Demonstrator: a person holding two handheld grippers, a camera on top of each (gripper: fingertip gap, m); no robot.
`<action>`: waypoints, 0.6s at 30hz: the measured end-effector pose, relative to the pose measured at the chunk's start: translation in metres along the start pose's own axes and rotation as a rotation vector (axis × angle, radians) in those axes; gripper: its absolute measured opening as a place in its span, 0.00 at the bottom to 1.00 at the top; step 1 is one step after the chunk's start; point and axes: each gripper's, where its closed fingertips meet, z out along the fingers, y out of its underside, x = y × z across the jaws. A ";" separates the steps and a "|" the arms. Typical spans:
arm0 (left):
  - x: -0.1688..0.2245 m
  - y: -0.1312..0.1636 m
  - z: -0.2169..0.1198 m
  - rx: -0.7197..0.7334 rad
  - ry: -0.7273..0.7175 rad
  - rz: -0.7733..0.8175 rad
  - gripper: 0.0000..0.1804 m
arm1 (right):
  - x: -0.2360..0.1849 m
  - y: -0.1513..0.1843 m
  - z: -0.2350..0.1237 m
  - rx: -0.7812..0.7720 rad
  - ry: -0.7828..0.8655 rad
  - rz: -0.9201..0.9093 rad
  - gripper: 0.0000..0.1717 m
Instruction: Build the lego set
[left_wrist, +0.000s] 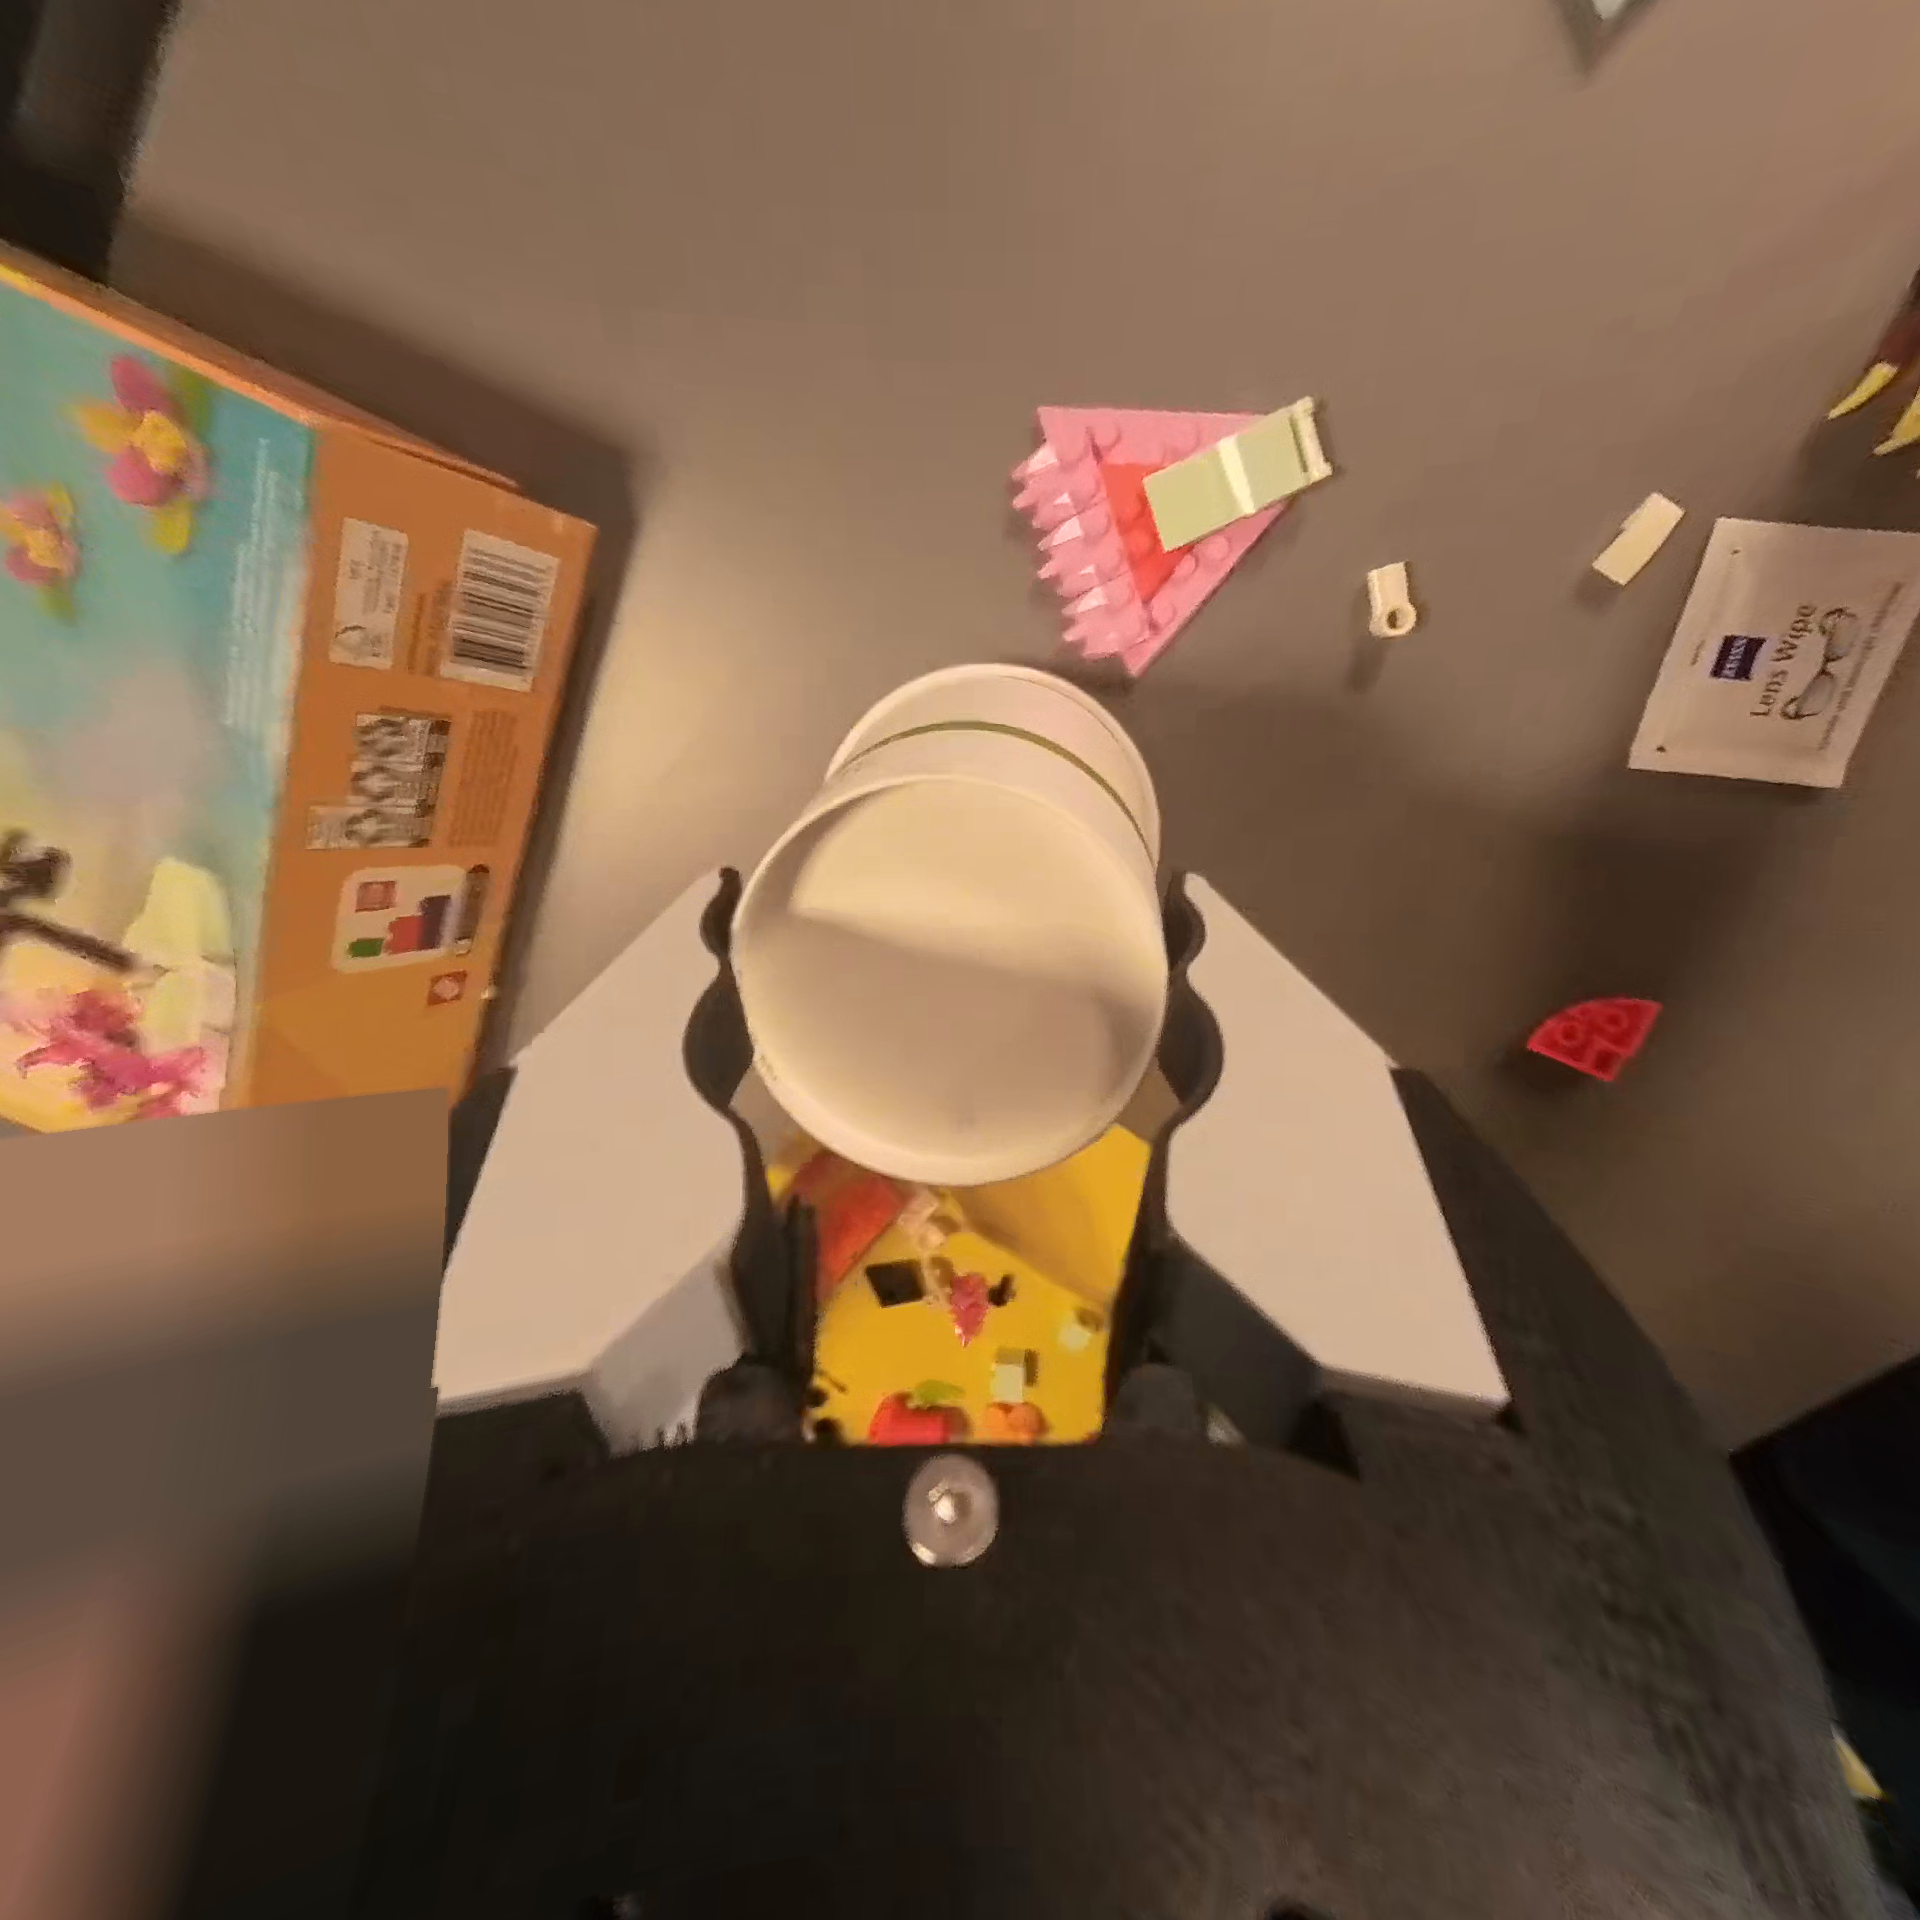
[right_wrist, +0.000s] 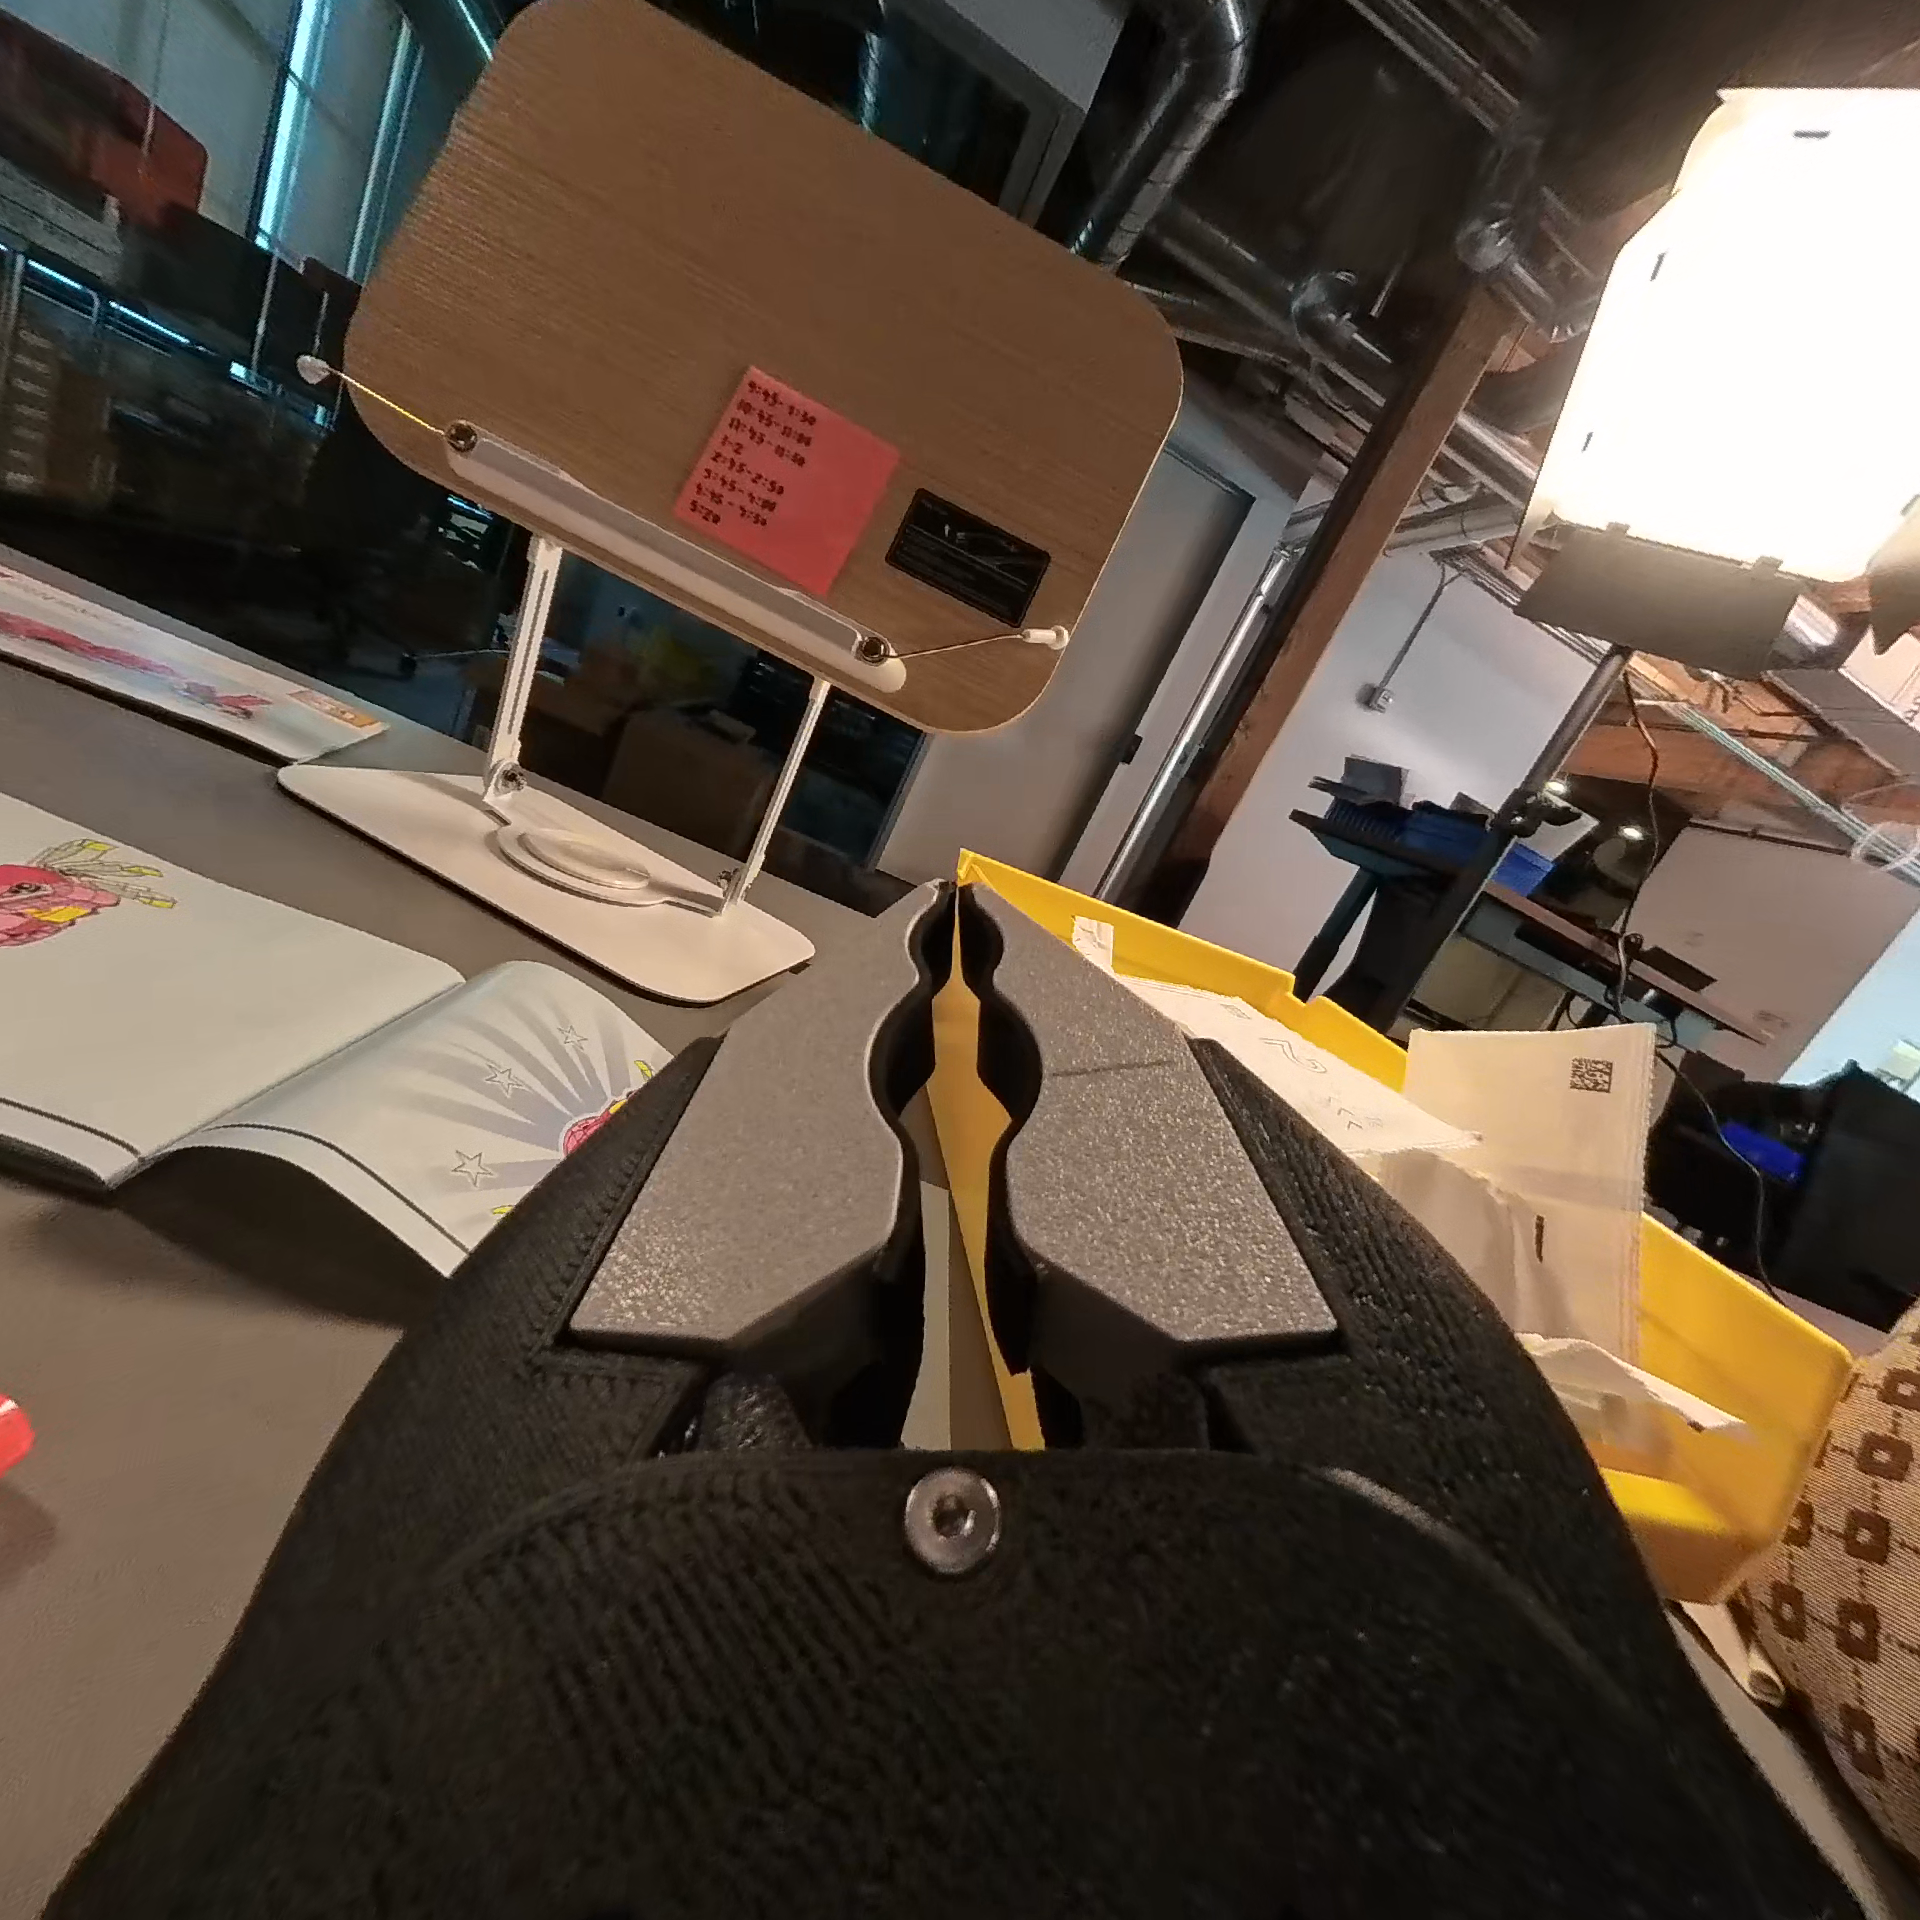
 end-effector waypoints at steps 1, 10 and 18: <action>-0.007 -0.004 -0.009 0.030 -0.024 -0.009 0.44 | 0.000 0.000 0.000 0.000 0.001 0.001 0.00; -0.054 -0.047 -0.111 0.426 -0.033 -0.259 0.44 | -0.001 0.000 0.001 -0.002 -0.002 -0.003 0.00; -0.046 -0.027 -0.018 0.083 -0.021 -0.292 0.44 | -0.004 0.001 0.003 -0.006 -0.012 -0.016 0.00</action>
